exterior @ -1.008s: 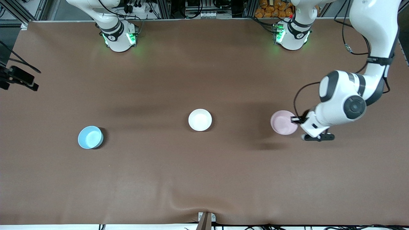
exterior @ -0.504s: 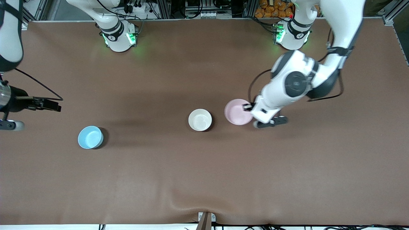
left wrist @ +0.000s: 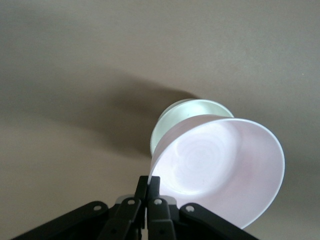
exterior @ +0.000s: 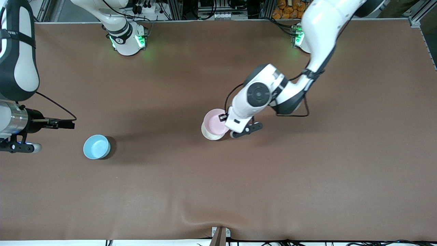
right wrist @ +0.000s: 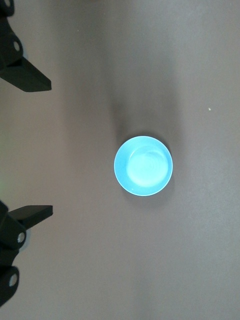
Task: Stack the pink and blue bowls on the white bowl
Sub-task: 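Lower the pink bowl into the white bowl while the right gripper reaches the blue bowl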
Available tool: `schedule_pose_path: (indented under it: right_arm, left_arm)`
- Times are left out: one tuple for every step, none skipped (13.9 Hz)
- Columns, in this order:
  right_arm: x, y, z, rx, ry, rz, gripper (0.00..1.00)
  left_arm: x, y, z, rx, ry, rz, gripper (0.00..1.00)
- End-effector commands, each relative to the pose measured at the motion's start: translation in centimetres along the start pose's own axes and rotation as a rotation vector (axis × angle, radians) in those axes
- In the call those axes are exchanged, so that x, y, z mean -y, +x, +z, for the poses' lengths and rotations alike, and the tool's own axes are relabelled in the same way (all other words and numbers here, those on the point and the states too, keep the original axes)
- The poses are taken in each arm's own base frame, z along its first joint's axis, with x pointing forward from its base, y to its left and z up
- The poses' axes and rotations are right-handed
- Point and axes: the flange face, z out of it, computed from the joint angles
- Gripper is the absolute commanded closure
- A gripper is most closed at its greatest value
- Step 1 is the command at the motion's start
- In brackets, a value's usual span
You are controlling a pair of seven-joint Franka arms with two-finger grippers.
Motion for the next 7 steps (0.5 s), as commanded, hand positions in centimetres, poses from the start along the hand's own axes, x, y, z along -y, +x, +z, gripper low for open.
schedule_pose_path:
  right_arm:
    - [-1.5,0.1,-0.6,-0.006,0.008,0.028,0.0]
    - [-1.8,0.1,-0.6,-0.006,0.014,0.03,0.0]
    - [-2.0,0.1,-0.6,-0.009,0.014,0.033,0.0]
    - [-2.0,0.2,-0.4,-0.008,0.015,0.032,0.0]
    - [-2.0,0.4,0.0,0.0,0.014,0.032,0.0]
    - [-2.0,0.6,0.6,0.009,0.015,0.032,0.0]
    - [-2.0,1.0,1.4,0.023,0.014,0.032,0.0]
  left_arm:
    - [-1.4,0.0,1.7,-0.026,-0.017,-0.027,1.0]
    - [-1.4,0.0,2.2,-0.028,-0.026,-0.039,1.0]
    - [-1.7,-0.6,2.7,-0.025,-0.022,-0.033,1.0]
    - [-1.7,-0.8,2.9,-0.024,-0.018,-0.028,1.0]
    - [-1.5,-0.4,2.9,-0.026,-0.017,-0.03,1.0]
    - [-1.5,-0.5,3.0,-0.025,-0.014,-0.029,1.0]
    - [-1.4,-0.5,3.2,-0.023,-0.012,-0.031,1.0]
